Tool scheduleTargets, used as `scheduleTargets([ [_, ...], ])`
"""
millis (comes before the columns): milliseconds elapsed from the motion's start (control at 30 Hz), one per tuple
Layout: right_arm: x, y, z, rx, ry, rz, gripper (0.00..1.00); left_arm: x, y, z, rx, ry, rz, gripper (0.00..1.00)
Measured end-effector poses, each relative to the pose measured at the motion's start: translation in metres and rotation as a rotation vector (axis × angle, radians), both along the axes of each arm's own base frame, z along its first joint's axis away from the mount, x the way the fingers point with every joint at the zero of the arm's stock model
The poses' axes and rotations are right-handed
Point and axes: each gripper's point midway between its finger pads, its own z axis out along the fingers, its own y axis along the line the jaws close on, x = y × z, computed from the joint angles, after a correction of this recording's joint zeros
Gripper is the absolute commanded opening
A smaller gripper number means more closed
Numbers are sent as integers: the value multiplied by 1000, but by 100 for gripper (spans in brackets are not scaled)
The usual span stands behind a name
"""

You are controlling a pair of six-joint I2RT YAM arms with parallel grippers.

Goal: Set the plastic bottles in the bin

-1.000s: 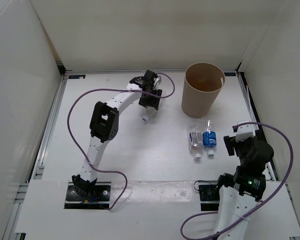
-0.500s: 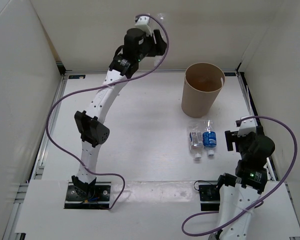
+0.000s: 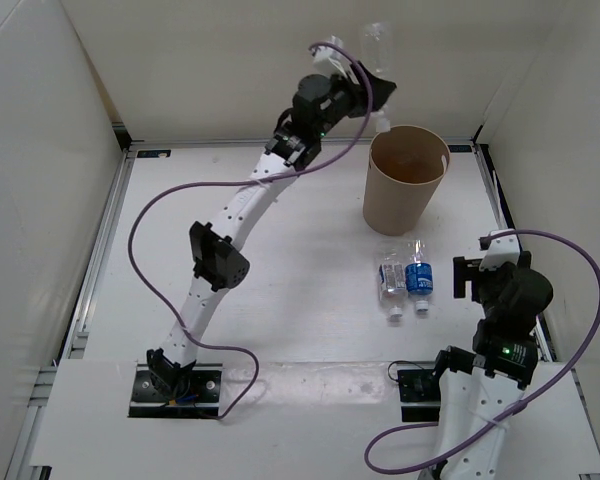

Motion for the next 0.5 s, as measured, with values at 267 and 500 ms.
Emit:
scheduleTargets([
  [267, -3, 11, 0, 48, 9, 26, 90, -36, -60, -58, 123, 72, -85, 68],
  [500, -2, 20, -1, 81, 11, 51, 90, -42, -67, -70, 173, 66, -94, 78],
])
